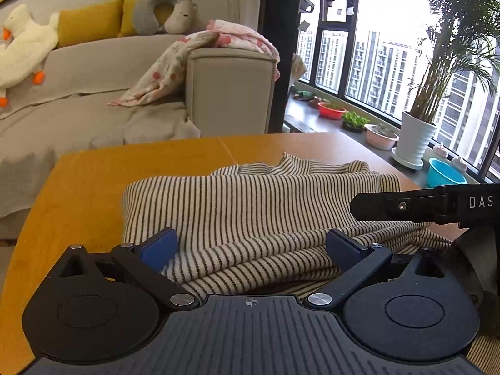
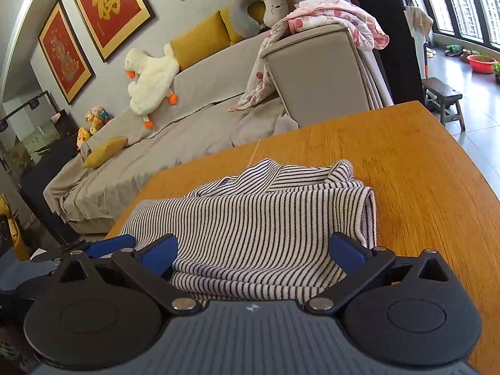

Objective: Fold clothes

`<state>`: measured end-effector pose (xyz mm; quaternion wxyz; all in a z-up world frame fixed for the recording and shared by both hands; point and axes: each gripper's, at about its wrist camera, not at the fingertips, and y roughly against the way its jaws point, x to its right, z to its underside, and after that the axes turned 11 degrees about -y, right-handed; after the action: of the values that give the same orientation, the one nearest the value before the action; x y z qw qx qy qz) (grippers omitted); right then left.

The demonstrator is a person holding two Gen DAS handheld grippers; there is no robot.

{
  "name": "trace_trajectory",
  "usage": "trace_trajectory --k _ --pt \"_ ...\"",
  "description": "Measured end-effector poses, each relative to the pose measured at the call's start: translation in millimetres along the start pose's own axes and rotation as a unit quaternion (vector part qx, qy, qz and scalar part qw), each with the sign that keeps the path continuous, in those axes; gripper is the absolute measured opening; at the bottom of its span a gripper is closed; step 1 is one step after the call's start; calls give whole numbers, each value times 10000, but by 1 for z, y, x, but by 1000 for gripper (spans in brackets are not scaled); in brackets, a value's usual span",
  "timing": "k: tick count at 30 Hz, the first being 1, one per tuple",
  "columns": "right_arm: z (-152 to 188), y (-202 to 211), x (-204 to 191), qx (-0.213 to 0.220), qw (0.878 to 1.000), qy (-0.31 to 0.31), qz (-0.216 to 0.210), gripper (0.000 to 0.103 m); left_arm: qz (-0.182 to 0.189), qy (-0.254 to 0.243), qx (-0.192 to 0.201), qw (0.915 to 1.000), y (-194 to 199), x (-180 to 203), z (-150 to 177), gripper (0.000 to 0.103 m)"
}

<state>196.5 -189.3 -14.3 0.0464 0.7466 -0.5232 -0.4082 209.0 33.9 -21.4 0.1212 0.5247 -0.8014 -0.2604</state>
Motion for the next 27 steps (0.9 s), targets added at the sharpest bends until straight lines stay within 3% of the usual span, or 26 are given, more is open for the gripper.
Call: trace_trajectory --k 19,24,25,27 --pt "2 2 4 95 9999 -115 -87 103 -16 -18 -5 10000 -2 1 1 103" --pt "3 3 4 171 9997 -155 -73 103 168 136 -77 9997 0 -7 -1 103" --pt "2 2 3 152 9998 -129 -26 100 312 277 -131 9990 2 -14 -5 103" --pt "-3 4 -3 22 9995 104 289 83 682 554 -113 9961 16 -34 -16 101"
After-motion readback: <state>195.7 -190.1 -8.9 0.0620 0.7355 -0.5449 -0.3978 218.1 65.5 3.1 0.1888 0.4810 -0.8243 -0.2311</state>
